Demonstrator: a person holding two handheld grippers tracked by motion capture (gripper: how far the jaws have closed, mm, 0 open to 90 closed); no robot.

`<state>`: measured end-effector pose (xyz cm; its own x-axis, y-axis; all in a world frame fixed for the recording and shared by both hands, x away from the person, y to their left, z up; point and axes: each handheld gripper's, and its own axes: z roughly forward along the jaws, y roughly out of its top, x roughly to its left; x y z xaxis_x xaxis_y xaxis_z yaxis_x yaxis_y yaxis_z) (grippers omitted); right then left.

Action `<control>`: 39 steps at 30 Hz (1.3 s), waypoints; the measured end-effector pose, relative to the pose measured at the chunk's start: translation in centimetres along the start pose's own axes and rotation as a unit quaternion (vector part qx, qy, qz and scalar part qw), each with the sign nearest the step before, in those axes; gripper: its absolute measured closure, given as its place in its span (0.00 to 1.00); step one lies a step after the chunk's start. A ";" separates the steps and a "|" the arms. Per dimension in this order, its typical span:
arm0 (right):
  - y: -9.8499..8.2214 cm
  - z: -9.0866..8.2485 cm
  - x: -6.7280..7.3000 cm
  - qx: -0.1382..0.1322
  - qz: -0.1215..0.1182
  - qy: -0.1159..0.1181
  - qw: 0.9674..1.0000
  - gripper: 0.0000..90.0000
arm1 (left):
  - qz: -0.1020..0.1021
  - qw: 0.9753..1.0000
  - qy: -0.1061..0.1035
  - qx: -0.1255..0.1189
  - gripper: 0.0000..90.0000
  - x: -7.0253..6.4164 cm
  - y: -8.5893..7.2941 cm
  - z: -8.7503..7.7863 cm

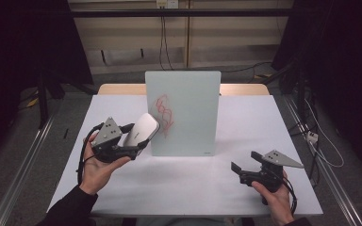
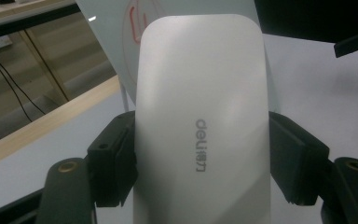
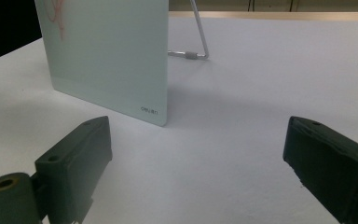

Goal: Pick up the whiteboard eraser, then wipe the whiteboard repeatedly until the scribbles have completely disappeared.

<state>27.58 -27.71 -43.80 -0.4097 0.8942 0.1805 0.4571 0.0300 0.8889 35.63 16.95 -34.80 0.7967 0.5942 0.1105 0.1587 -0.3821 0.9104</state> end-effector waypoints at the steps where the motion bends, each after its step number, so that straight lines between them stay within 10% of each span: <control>1: 0.0 0.0 0.0 0.000 -0.001 0.000 1.000 0.09 | 0.000 1.000 0.002 0.000 0.35 0.0 0.1 0.0; 14: 0.0 0.0 -0.1 0.000 0.003 -0.004 1.000 0.09 | 0.020 0.999 0.022 -0.024 0.35 0.7 2.2 0.8; 39: 0.0 -0.1 -0.2 -0.001 0.000 0.000 1.000 0.09 | 0.104 0.990 0.091 -0.028 0.35 1.4 5.8 6.0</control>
<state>27.60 -27.92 -43.78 -0.4095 0.8943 0.1806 0.4550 0.0286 0.8900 41.14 11.31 -31.75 0.6904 0.6257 0.3632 -0.0342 -0.4732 0.8803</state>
